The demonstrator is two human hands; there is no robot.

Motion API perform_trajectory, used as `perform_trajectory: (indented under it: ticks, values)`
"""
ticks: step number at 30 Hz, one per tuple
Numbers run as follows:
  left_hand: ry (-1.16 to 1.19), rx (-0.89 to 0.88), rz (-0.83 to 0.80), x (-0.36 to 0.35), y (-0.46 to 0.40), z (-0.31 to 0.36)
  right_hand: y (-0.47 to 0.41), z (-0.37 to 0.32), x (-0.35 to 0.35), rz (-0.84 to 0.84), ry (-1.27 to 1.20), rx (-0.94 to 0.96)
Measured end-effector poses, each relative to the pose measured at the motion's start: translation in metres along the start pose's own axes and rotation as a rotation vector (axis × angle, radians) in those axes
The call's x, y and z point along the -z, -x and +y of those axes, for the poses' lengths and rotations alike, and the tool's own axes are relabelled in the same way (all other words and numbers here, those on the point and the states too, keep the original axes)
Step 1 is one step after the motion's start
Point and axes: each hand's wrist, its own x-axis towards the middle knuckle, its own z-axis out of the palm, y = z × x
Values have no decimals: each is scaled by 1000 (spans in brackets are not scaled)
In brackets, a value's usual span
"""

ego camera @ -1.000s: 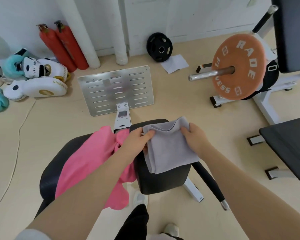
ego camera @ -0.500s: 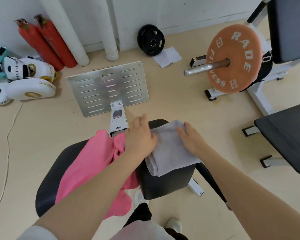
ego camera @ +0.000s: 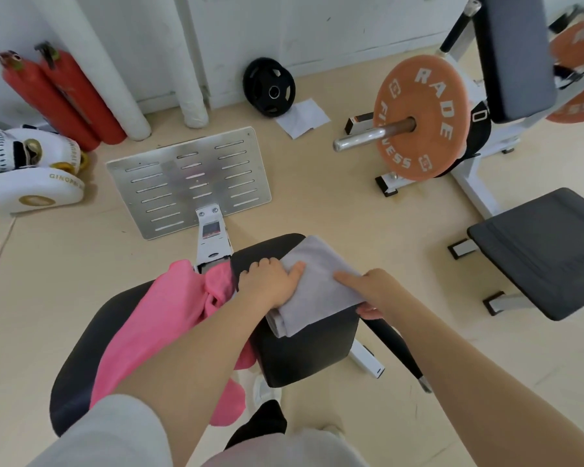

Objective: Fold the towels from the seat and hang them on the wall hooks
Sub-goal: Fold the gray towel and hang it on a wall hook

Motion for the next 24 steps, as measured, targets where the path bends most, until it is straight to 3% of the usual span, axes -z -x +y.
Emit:
perform_trajectory:
  ticks: [3, 5, 9, 12, 15, 24]
  values:
    - [-13, -9, -16, 4, 4, 3, 10, 4, 2, -97, -306, 74]
    - [30, -111, 60, 8, 11, 7, 14, 2, 6, -142, -384, 173]
    - [257, -522, 268, 42, 43, 23, 33, -14, 29, -148, -247, 411]
    - [71, -763, 361, 67, 72, 38, 64, -26, 53, -175, -75, 694]
    - [21, -717, 294, 82, 108, 59, 94, -28, 76, -259, 16, 890]
    - [493, -428, 390, 60, 213, 82, 149, -4, 111, -460, -135, 1091]
